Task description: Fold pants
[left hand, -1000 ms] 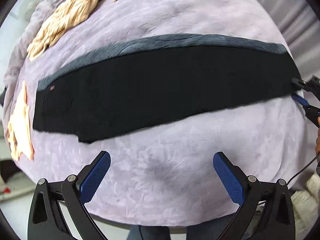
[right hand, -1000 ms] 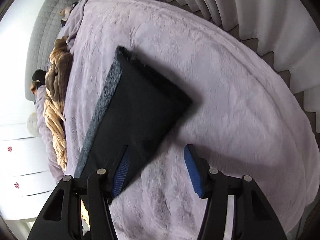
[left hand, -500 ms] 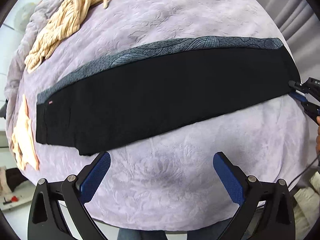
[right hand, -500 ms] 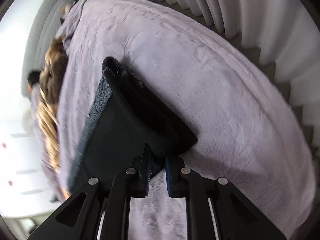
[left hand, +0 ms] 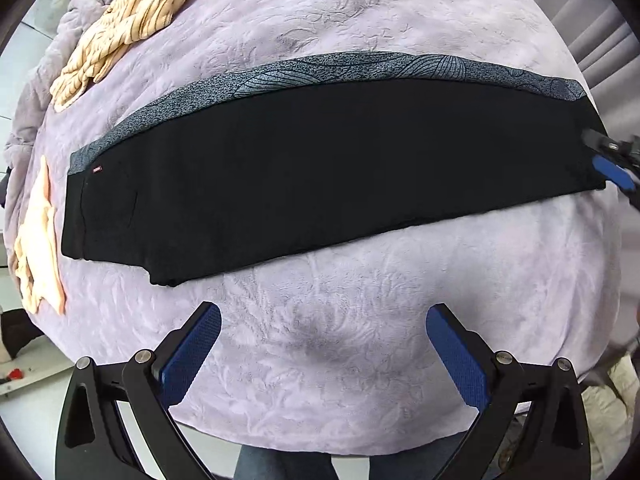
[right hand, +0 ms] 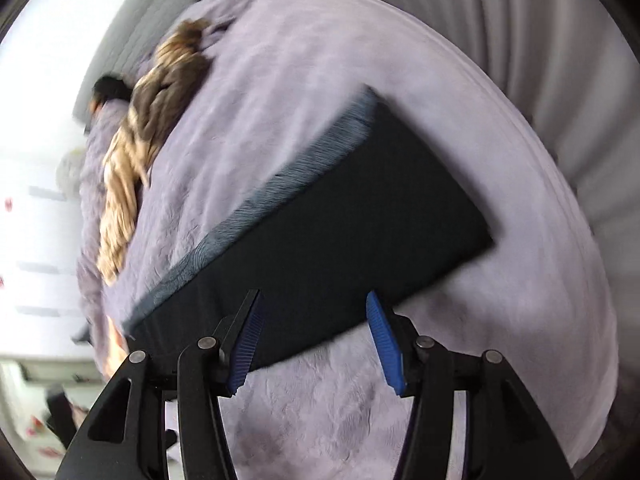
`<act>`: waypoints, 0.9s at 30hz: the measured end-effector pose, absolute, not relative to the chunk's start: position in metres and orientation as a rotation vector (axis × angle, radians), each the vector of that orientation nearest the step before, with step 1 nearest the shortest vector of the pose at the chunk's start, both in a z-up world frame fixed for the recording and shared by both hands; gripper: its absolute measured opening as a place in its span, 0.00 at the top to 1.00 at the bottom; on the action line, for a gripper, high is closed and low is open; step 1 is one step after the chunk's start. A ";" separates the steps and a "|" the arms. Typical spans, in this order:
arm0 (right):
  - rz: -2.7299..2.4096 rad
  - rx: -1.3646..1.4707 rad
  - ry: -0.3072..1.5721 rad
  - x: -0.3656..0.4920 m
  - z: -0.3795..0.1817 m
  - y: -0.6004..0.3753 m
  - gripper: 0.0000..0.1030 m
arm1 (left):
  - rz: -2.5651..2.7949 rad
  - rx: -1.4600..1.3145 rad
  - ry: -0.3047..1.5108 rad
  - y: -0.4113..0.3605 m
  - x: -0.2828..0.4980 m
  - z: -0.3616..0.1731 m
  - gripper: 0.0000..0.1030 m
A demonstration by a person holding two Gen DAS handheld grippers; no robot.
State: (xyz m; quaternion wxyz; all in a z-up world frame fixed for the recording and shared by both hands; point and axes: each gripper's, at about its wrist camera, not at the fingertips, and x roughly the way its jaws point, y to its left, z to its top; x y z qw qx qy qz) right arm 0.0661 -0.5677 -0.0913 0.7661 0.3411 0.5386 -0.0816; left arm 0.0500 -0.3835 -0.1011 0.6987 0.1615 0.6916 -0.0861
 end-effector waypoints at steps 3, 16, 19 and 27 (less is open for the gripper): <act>-0.209 0.618 1.243 0.084 -0.115 -0.566 0.44 | -0.184 0.369 1.537 -0.381 0.048 -0.101 0.00; -0.174 1.098 1.099 0.021 -0.133 -0.611 0.47 | -0.150 0.358 1.530 -0.375 0.077 -0.119 0.00; -0.182 1.166 1.071 0.013 -0.140 -0.608 0.47 | -0.144 0.363 1.522 -0.381 0.094 -0.127 0.00; -0.244 1.307 0.967 0.000 -0.157 -0.625 0.46 | -0.159 0.388 1.426 -0.415 0.143 -0.148 0.00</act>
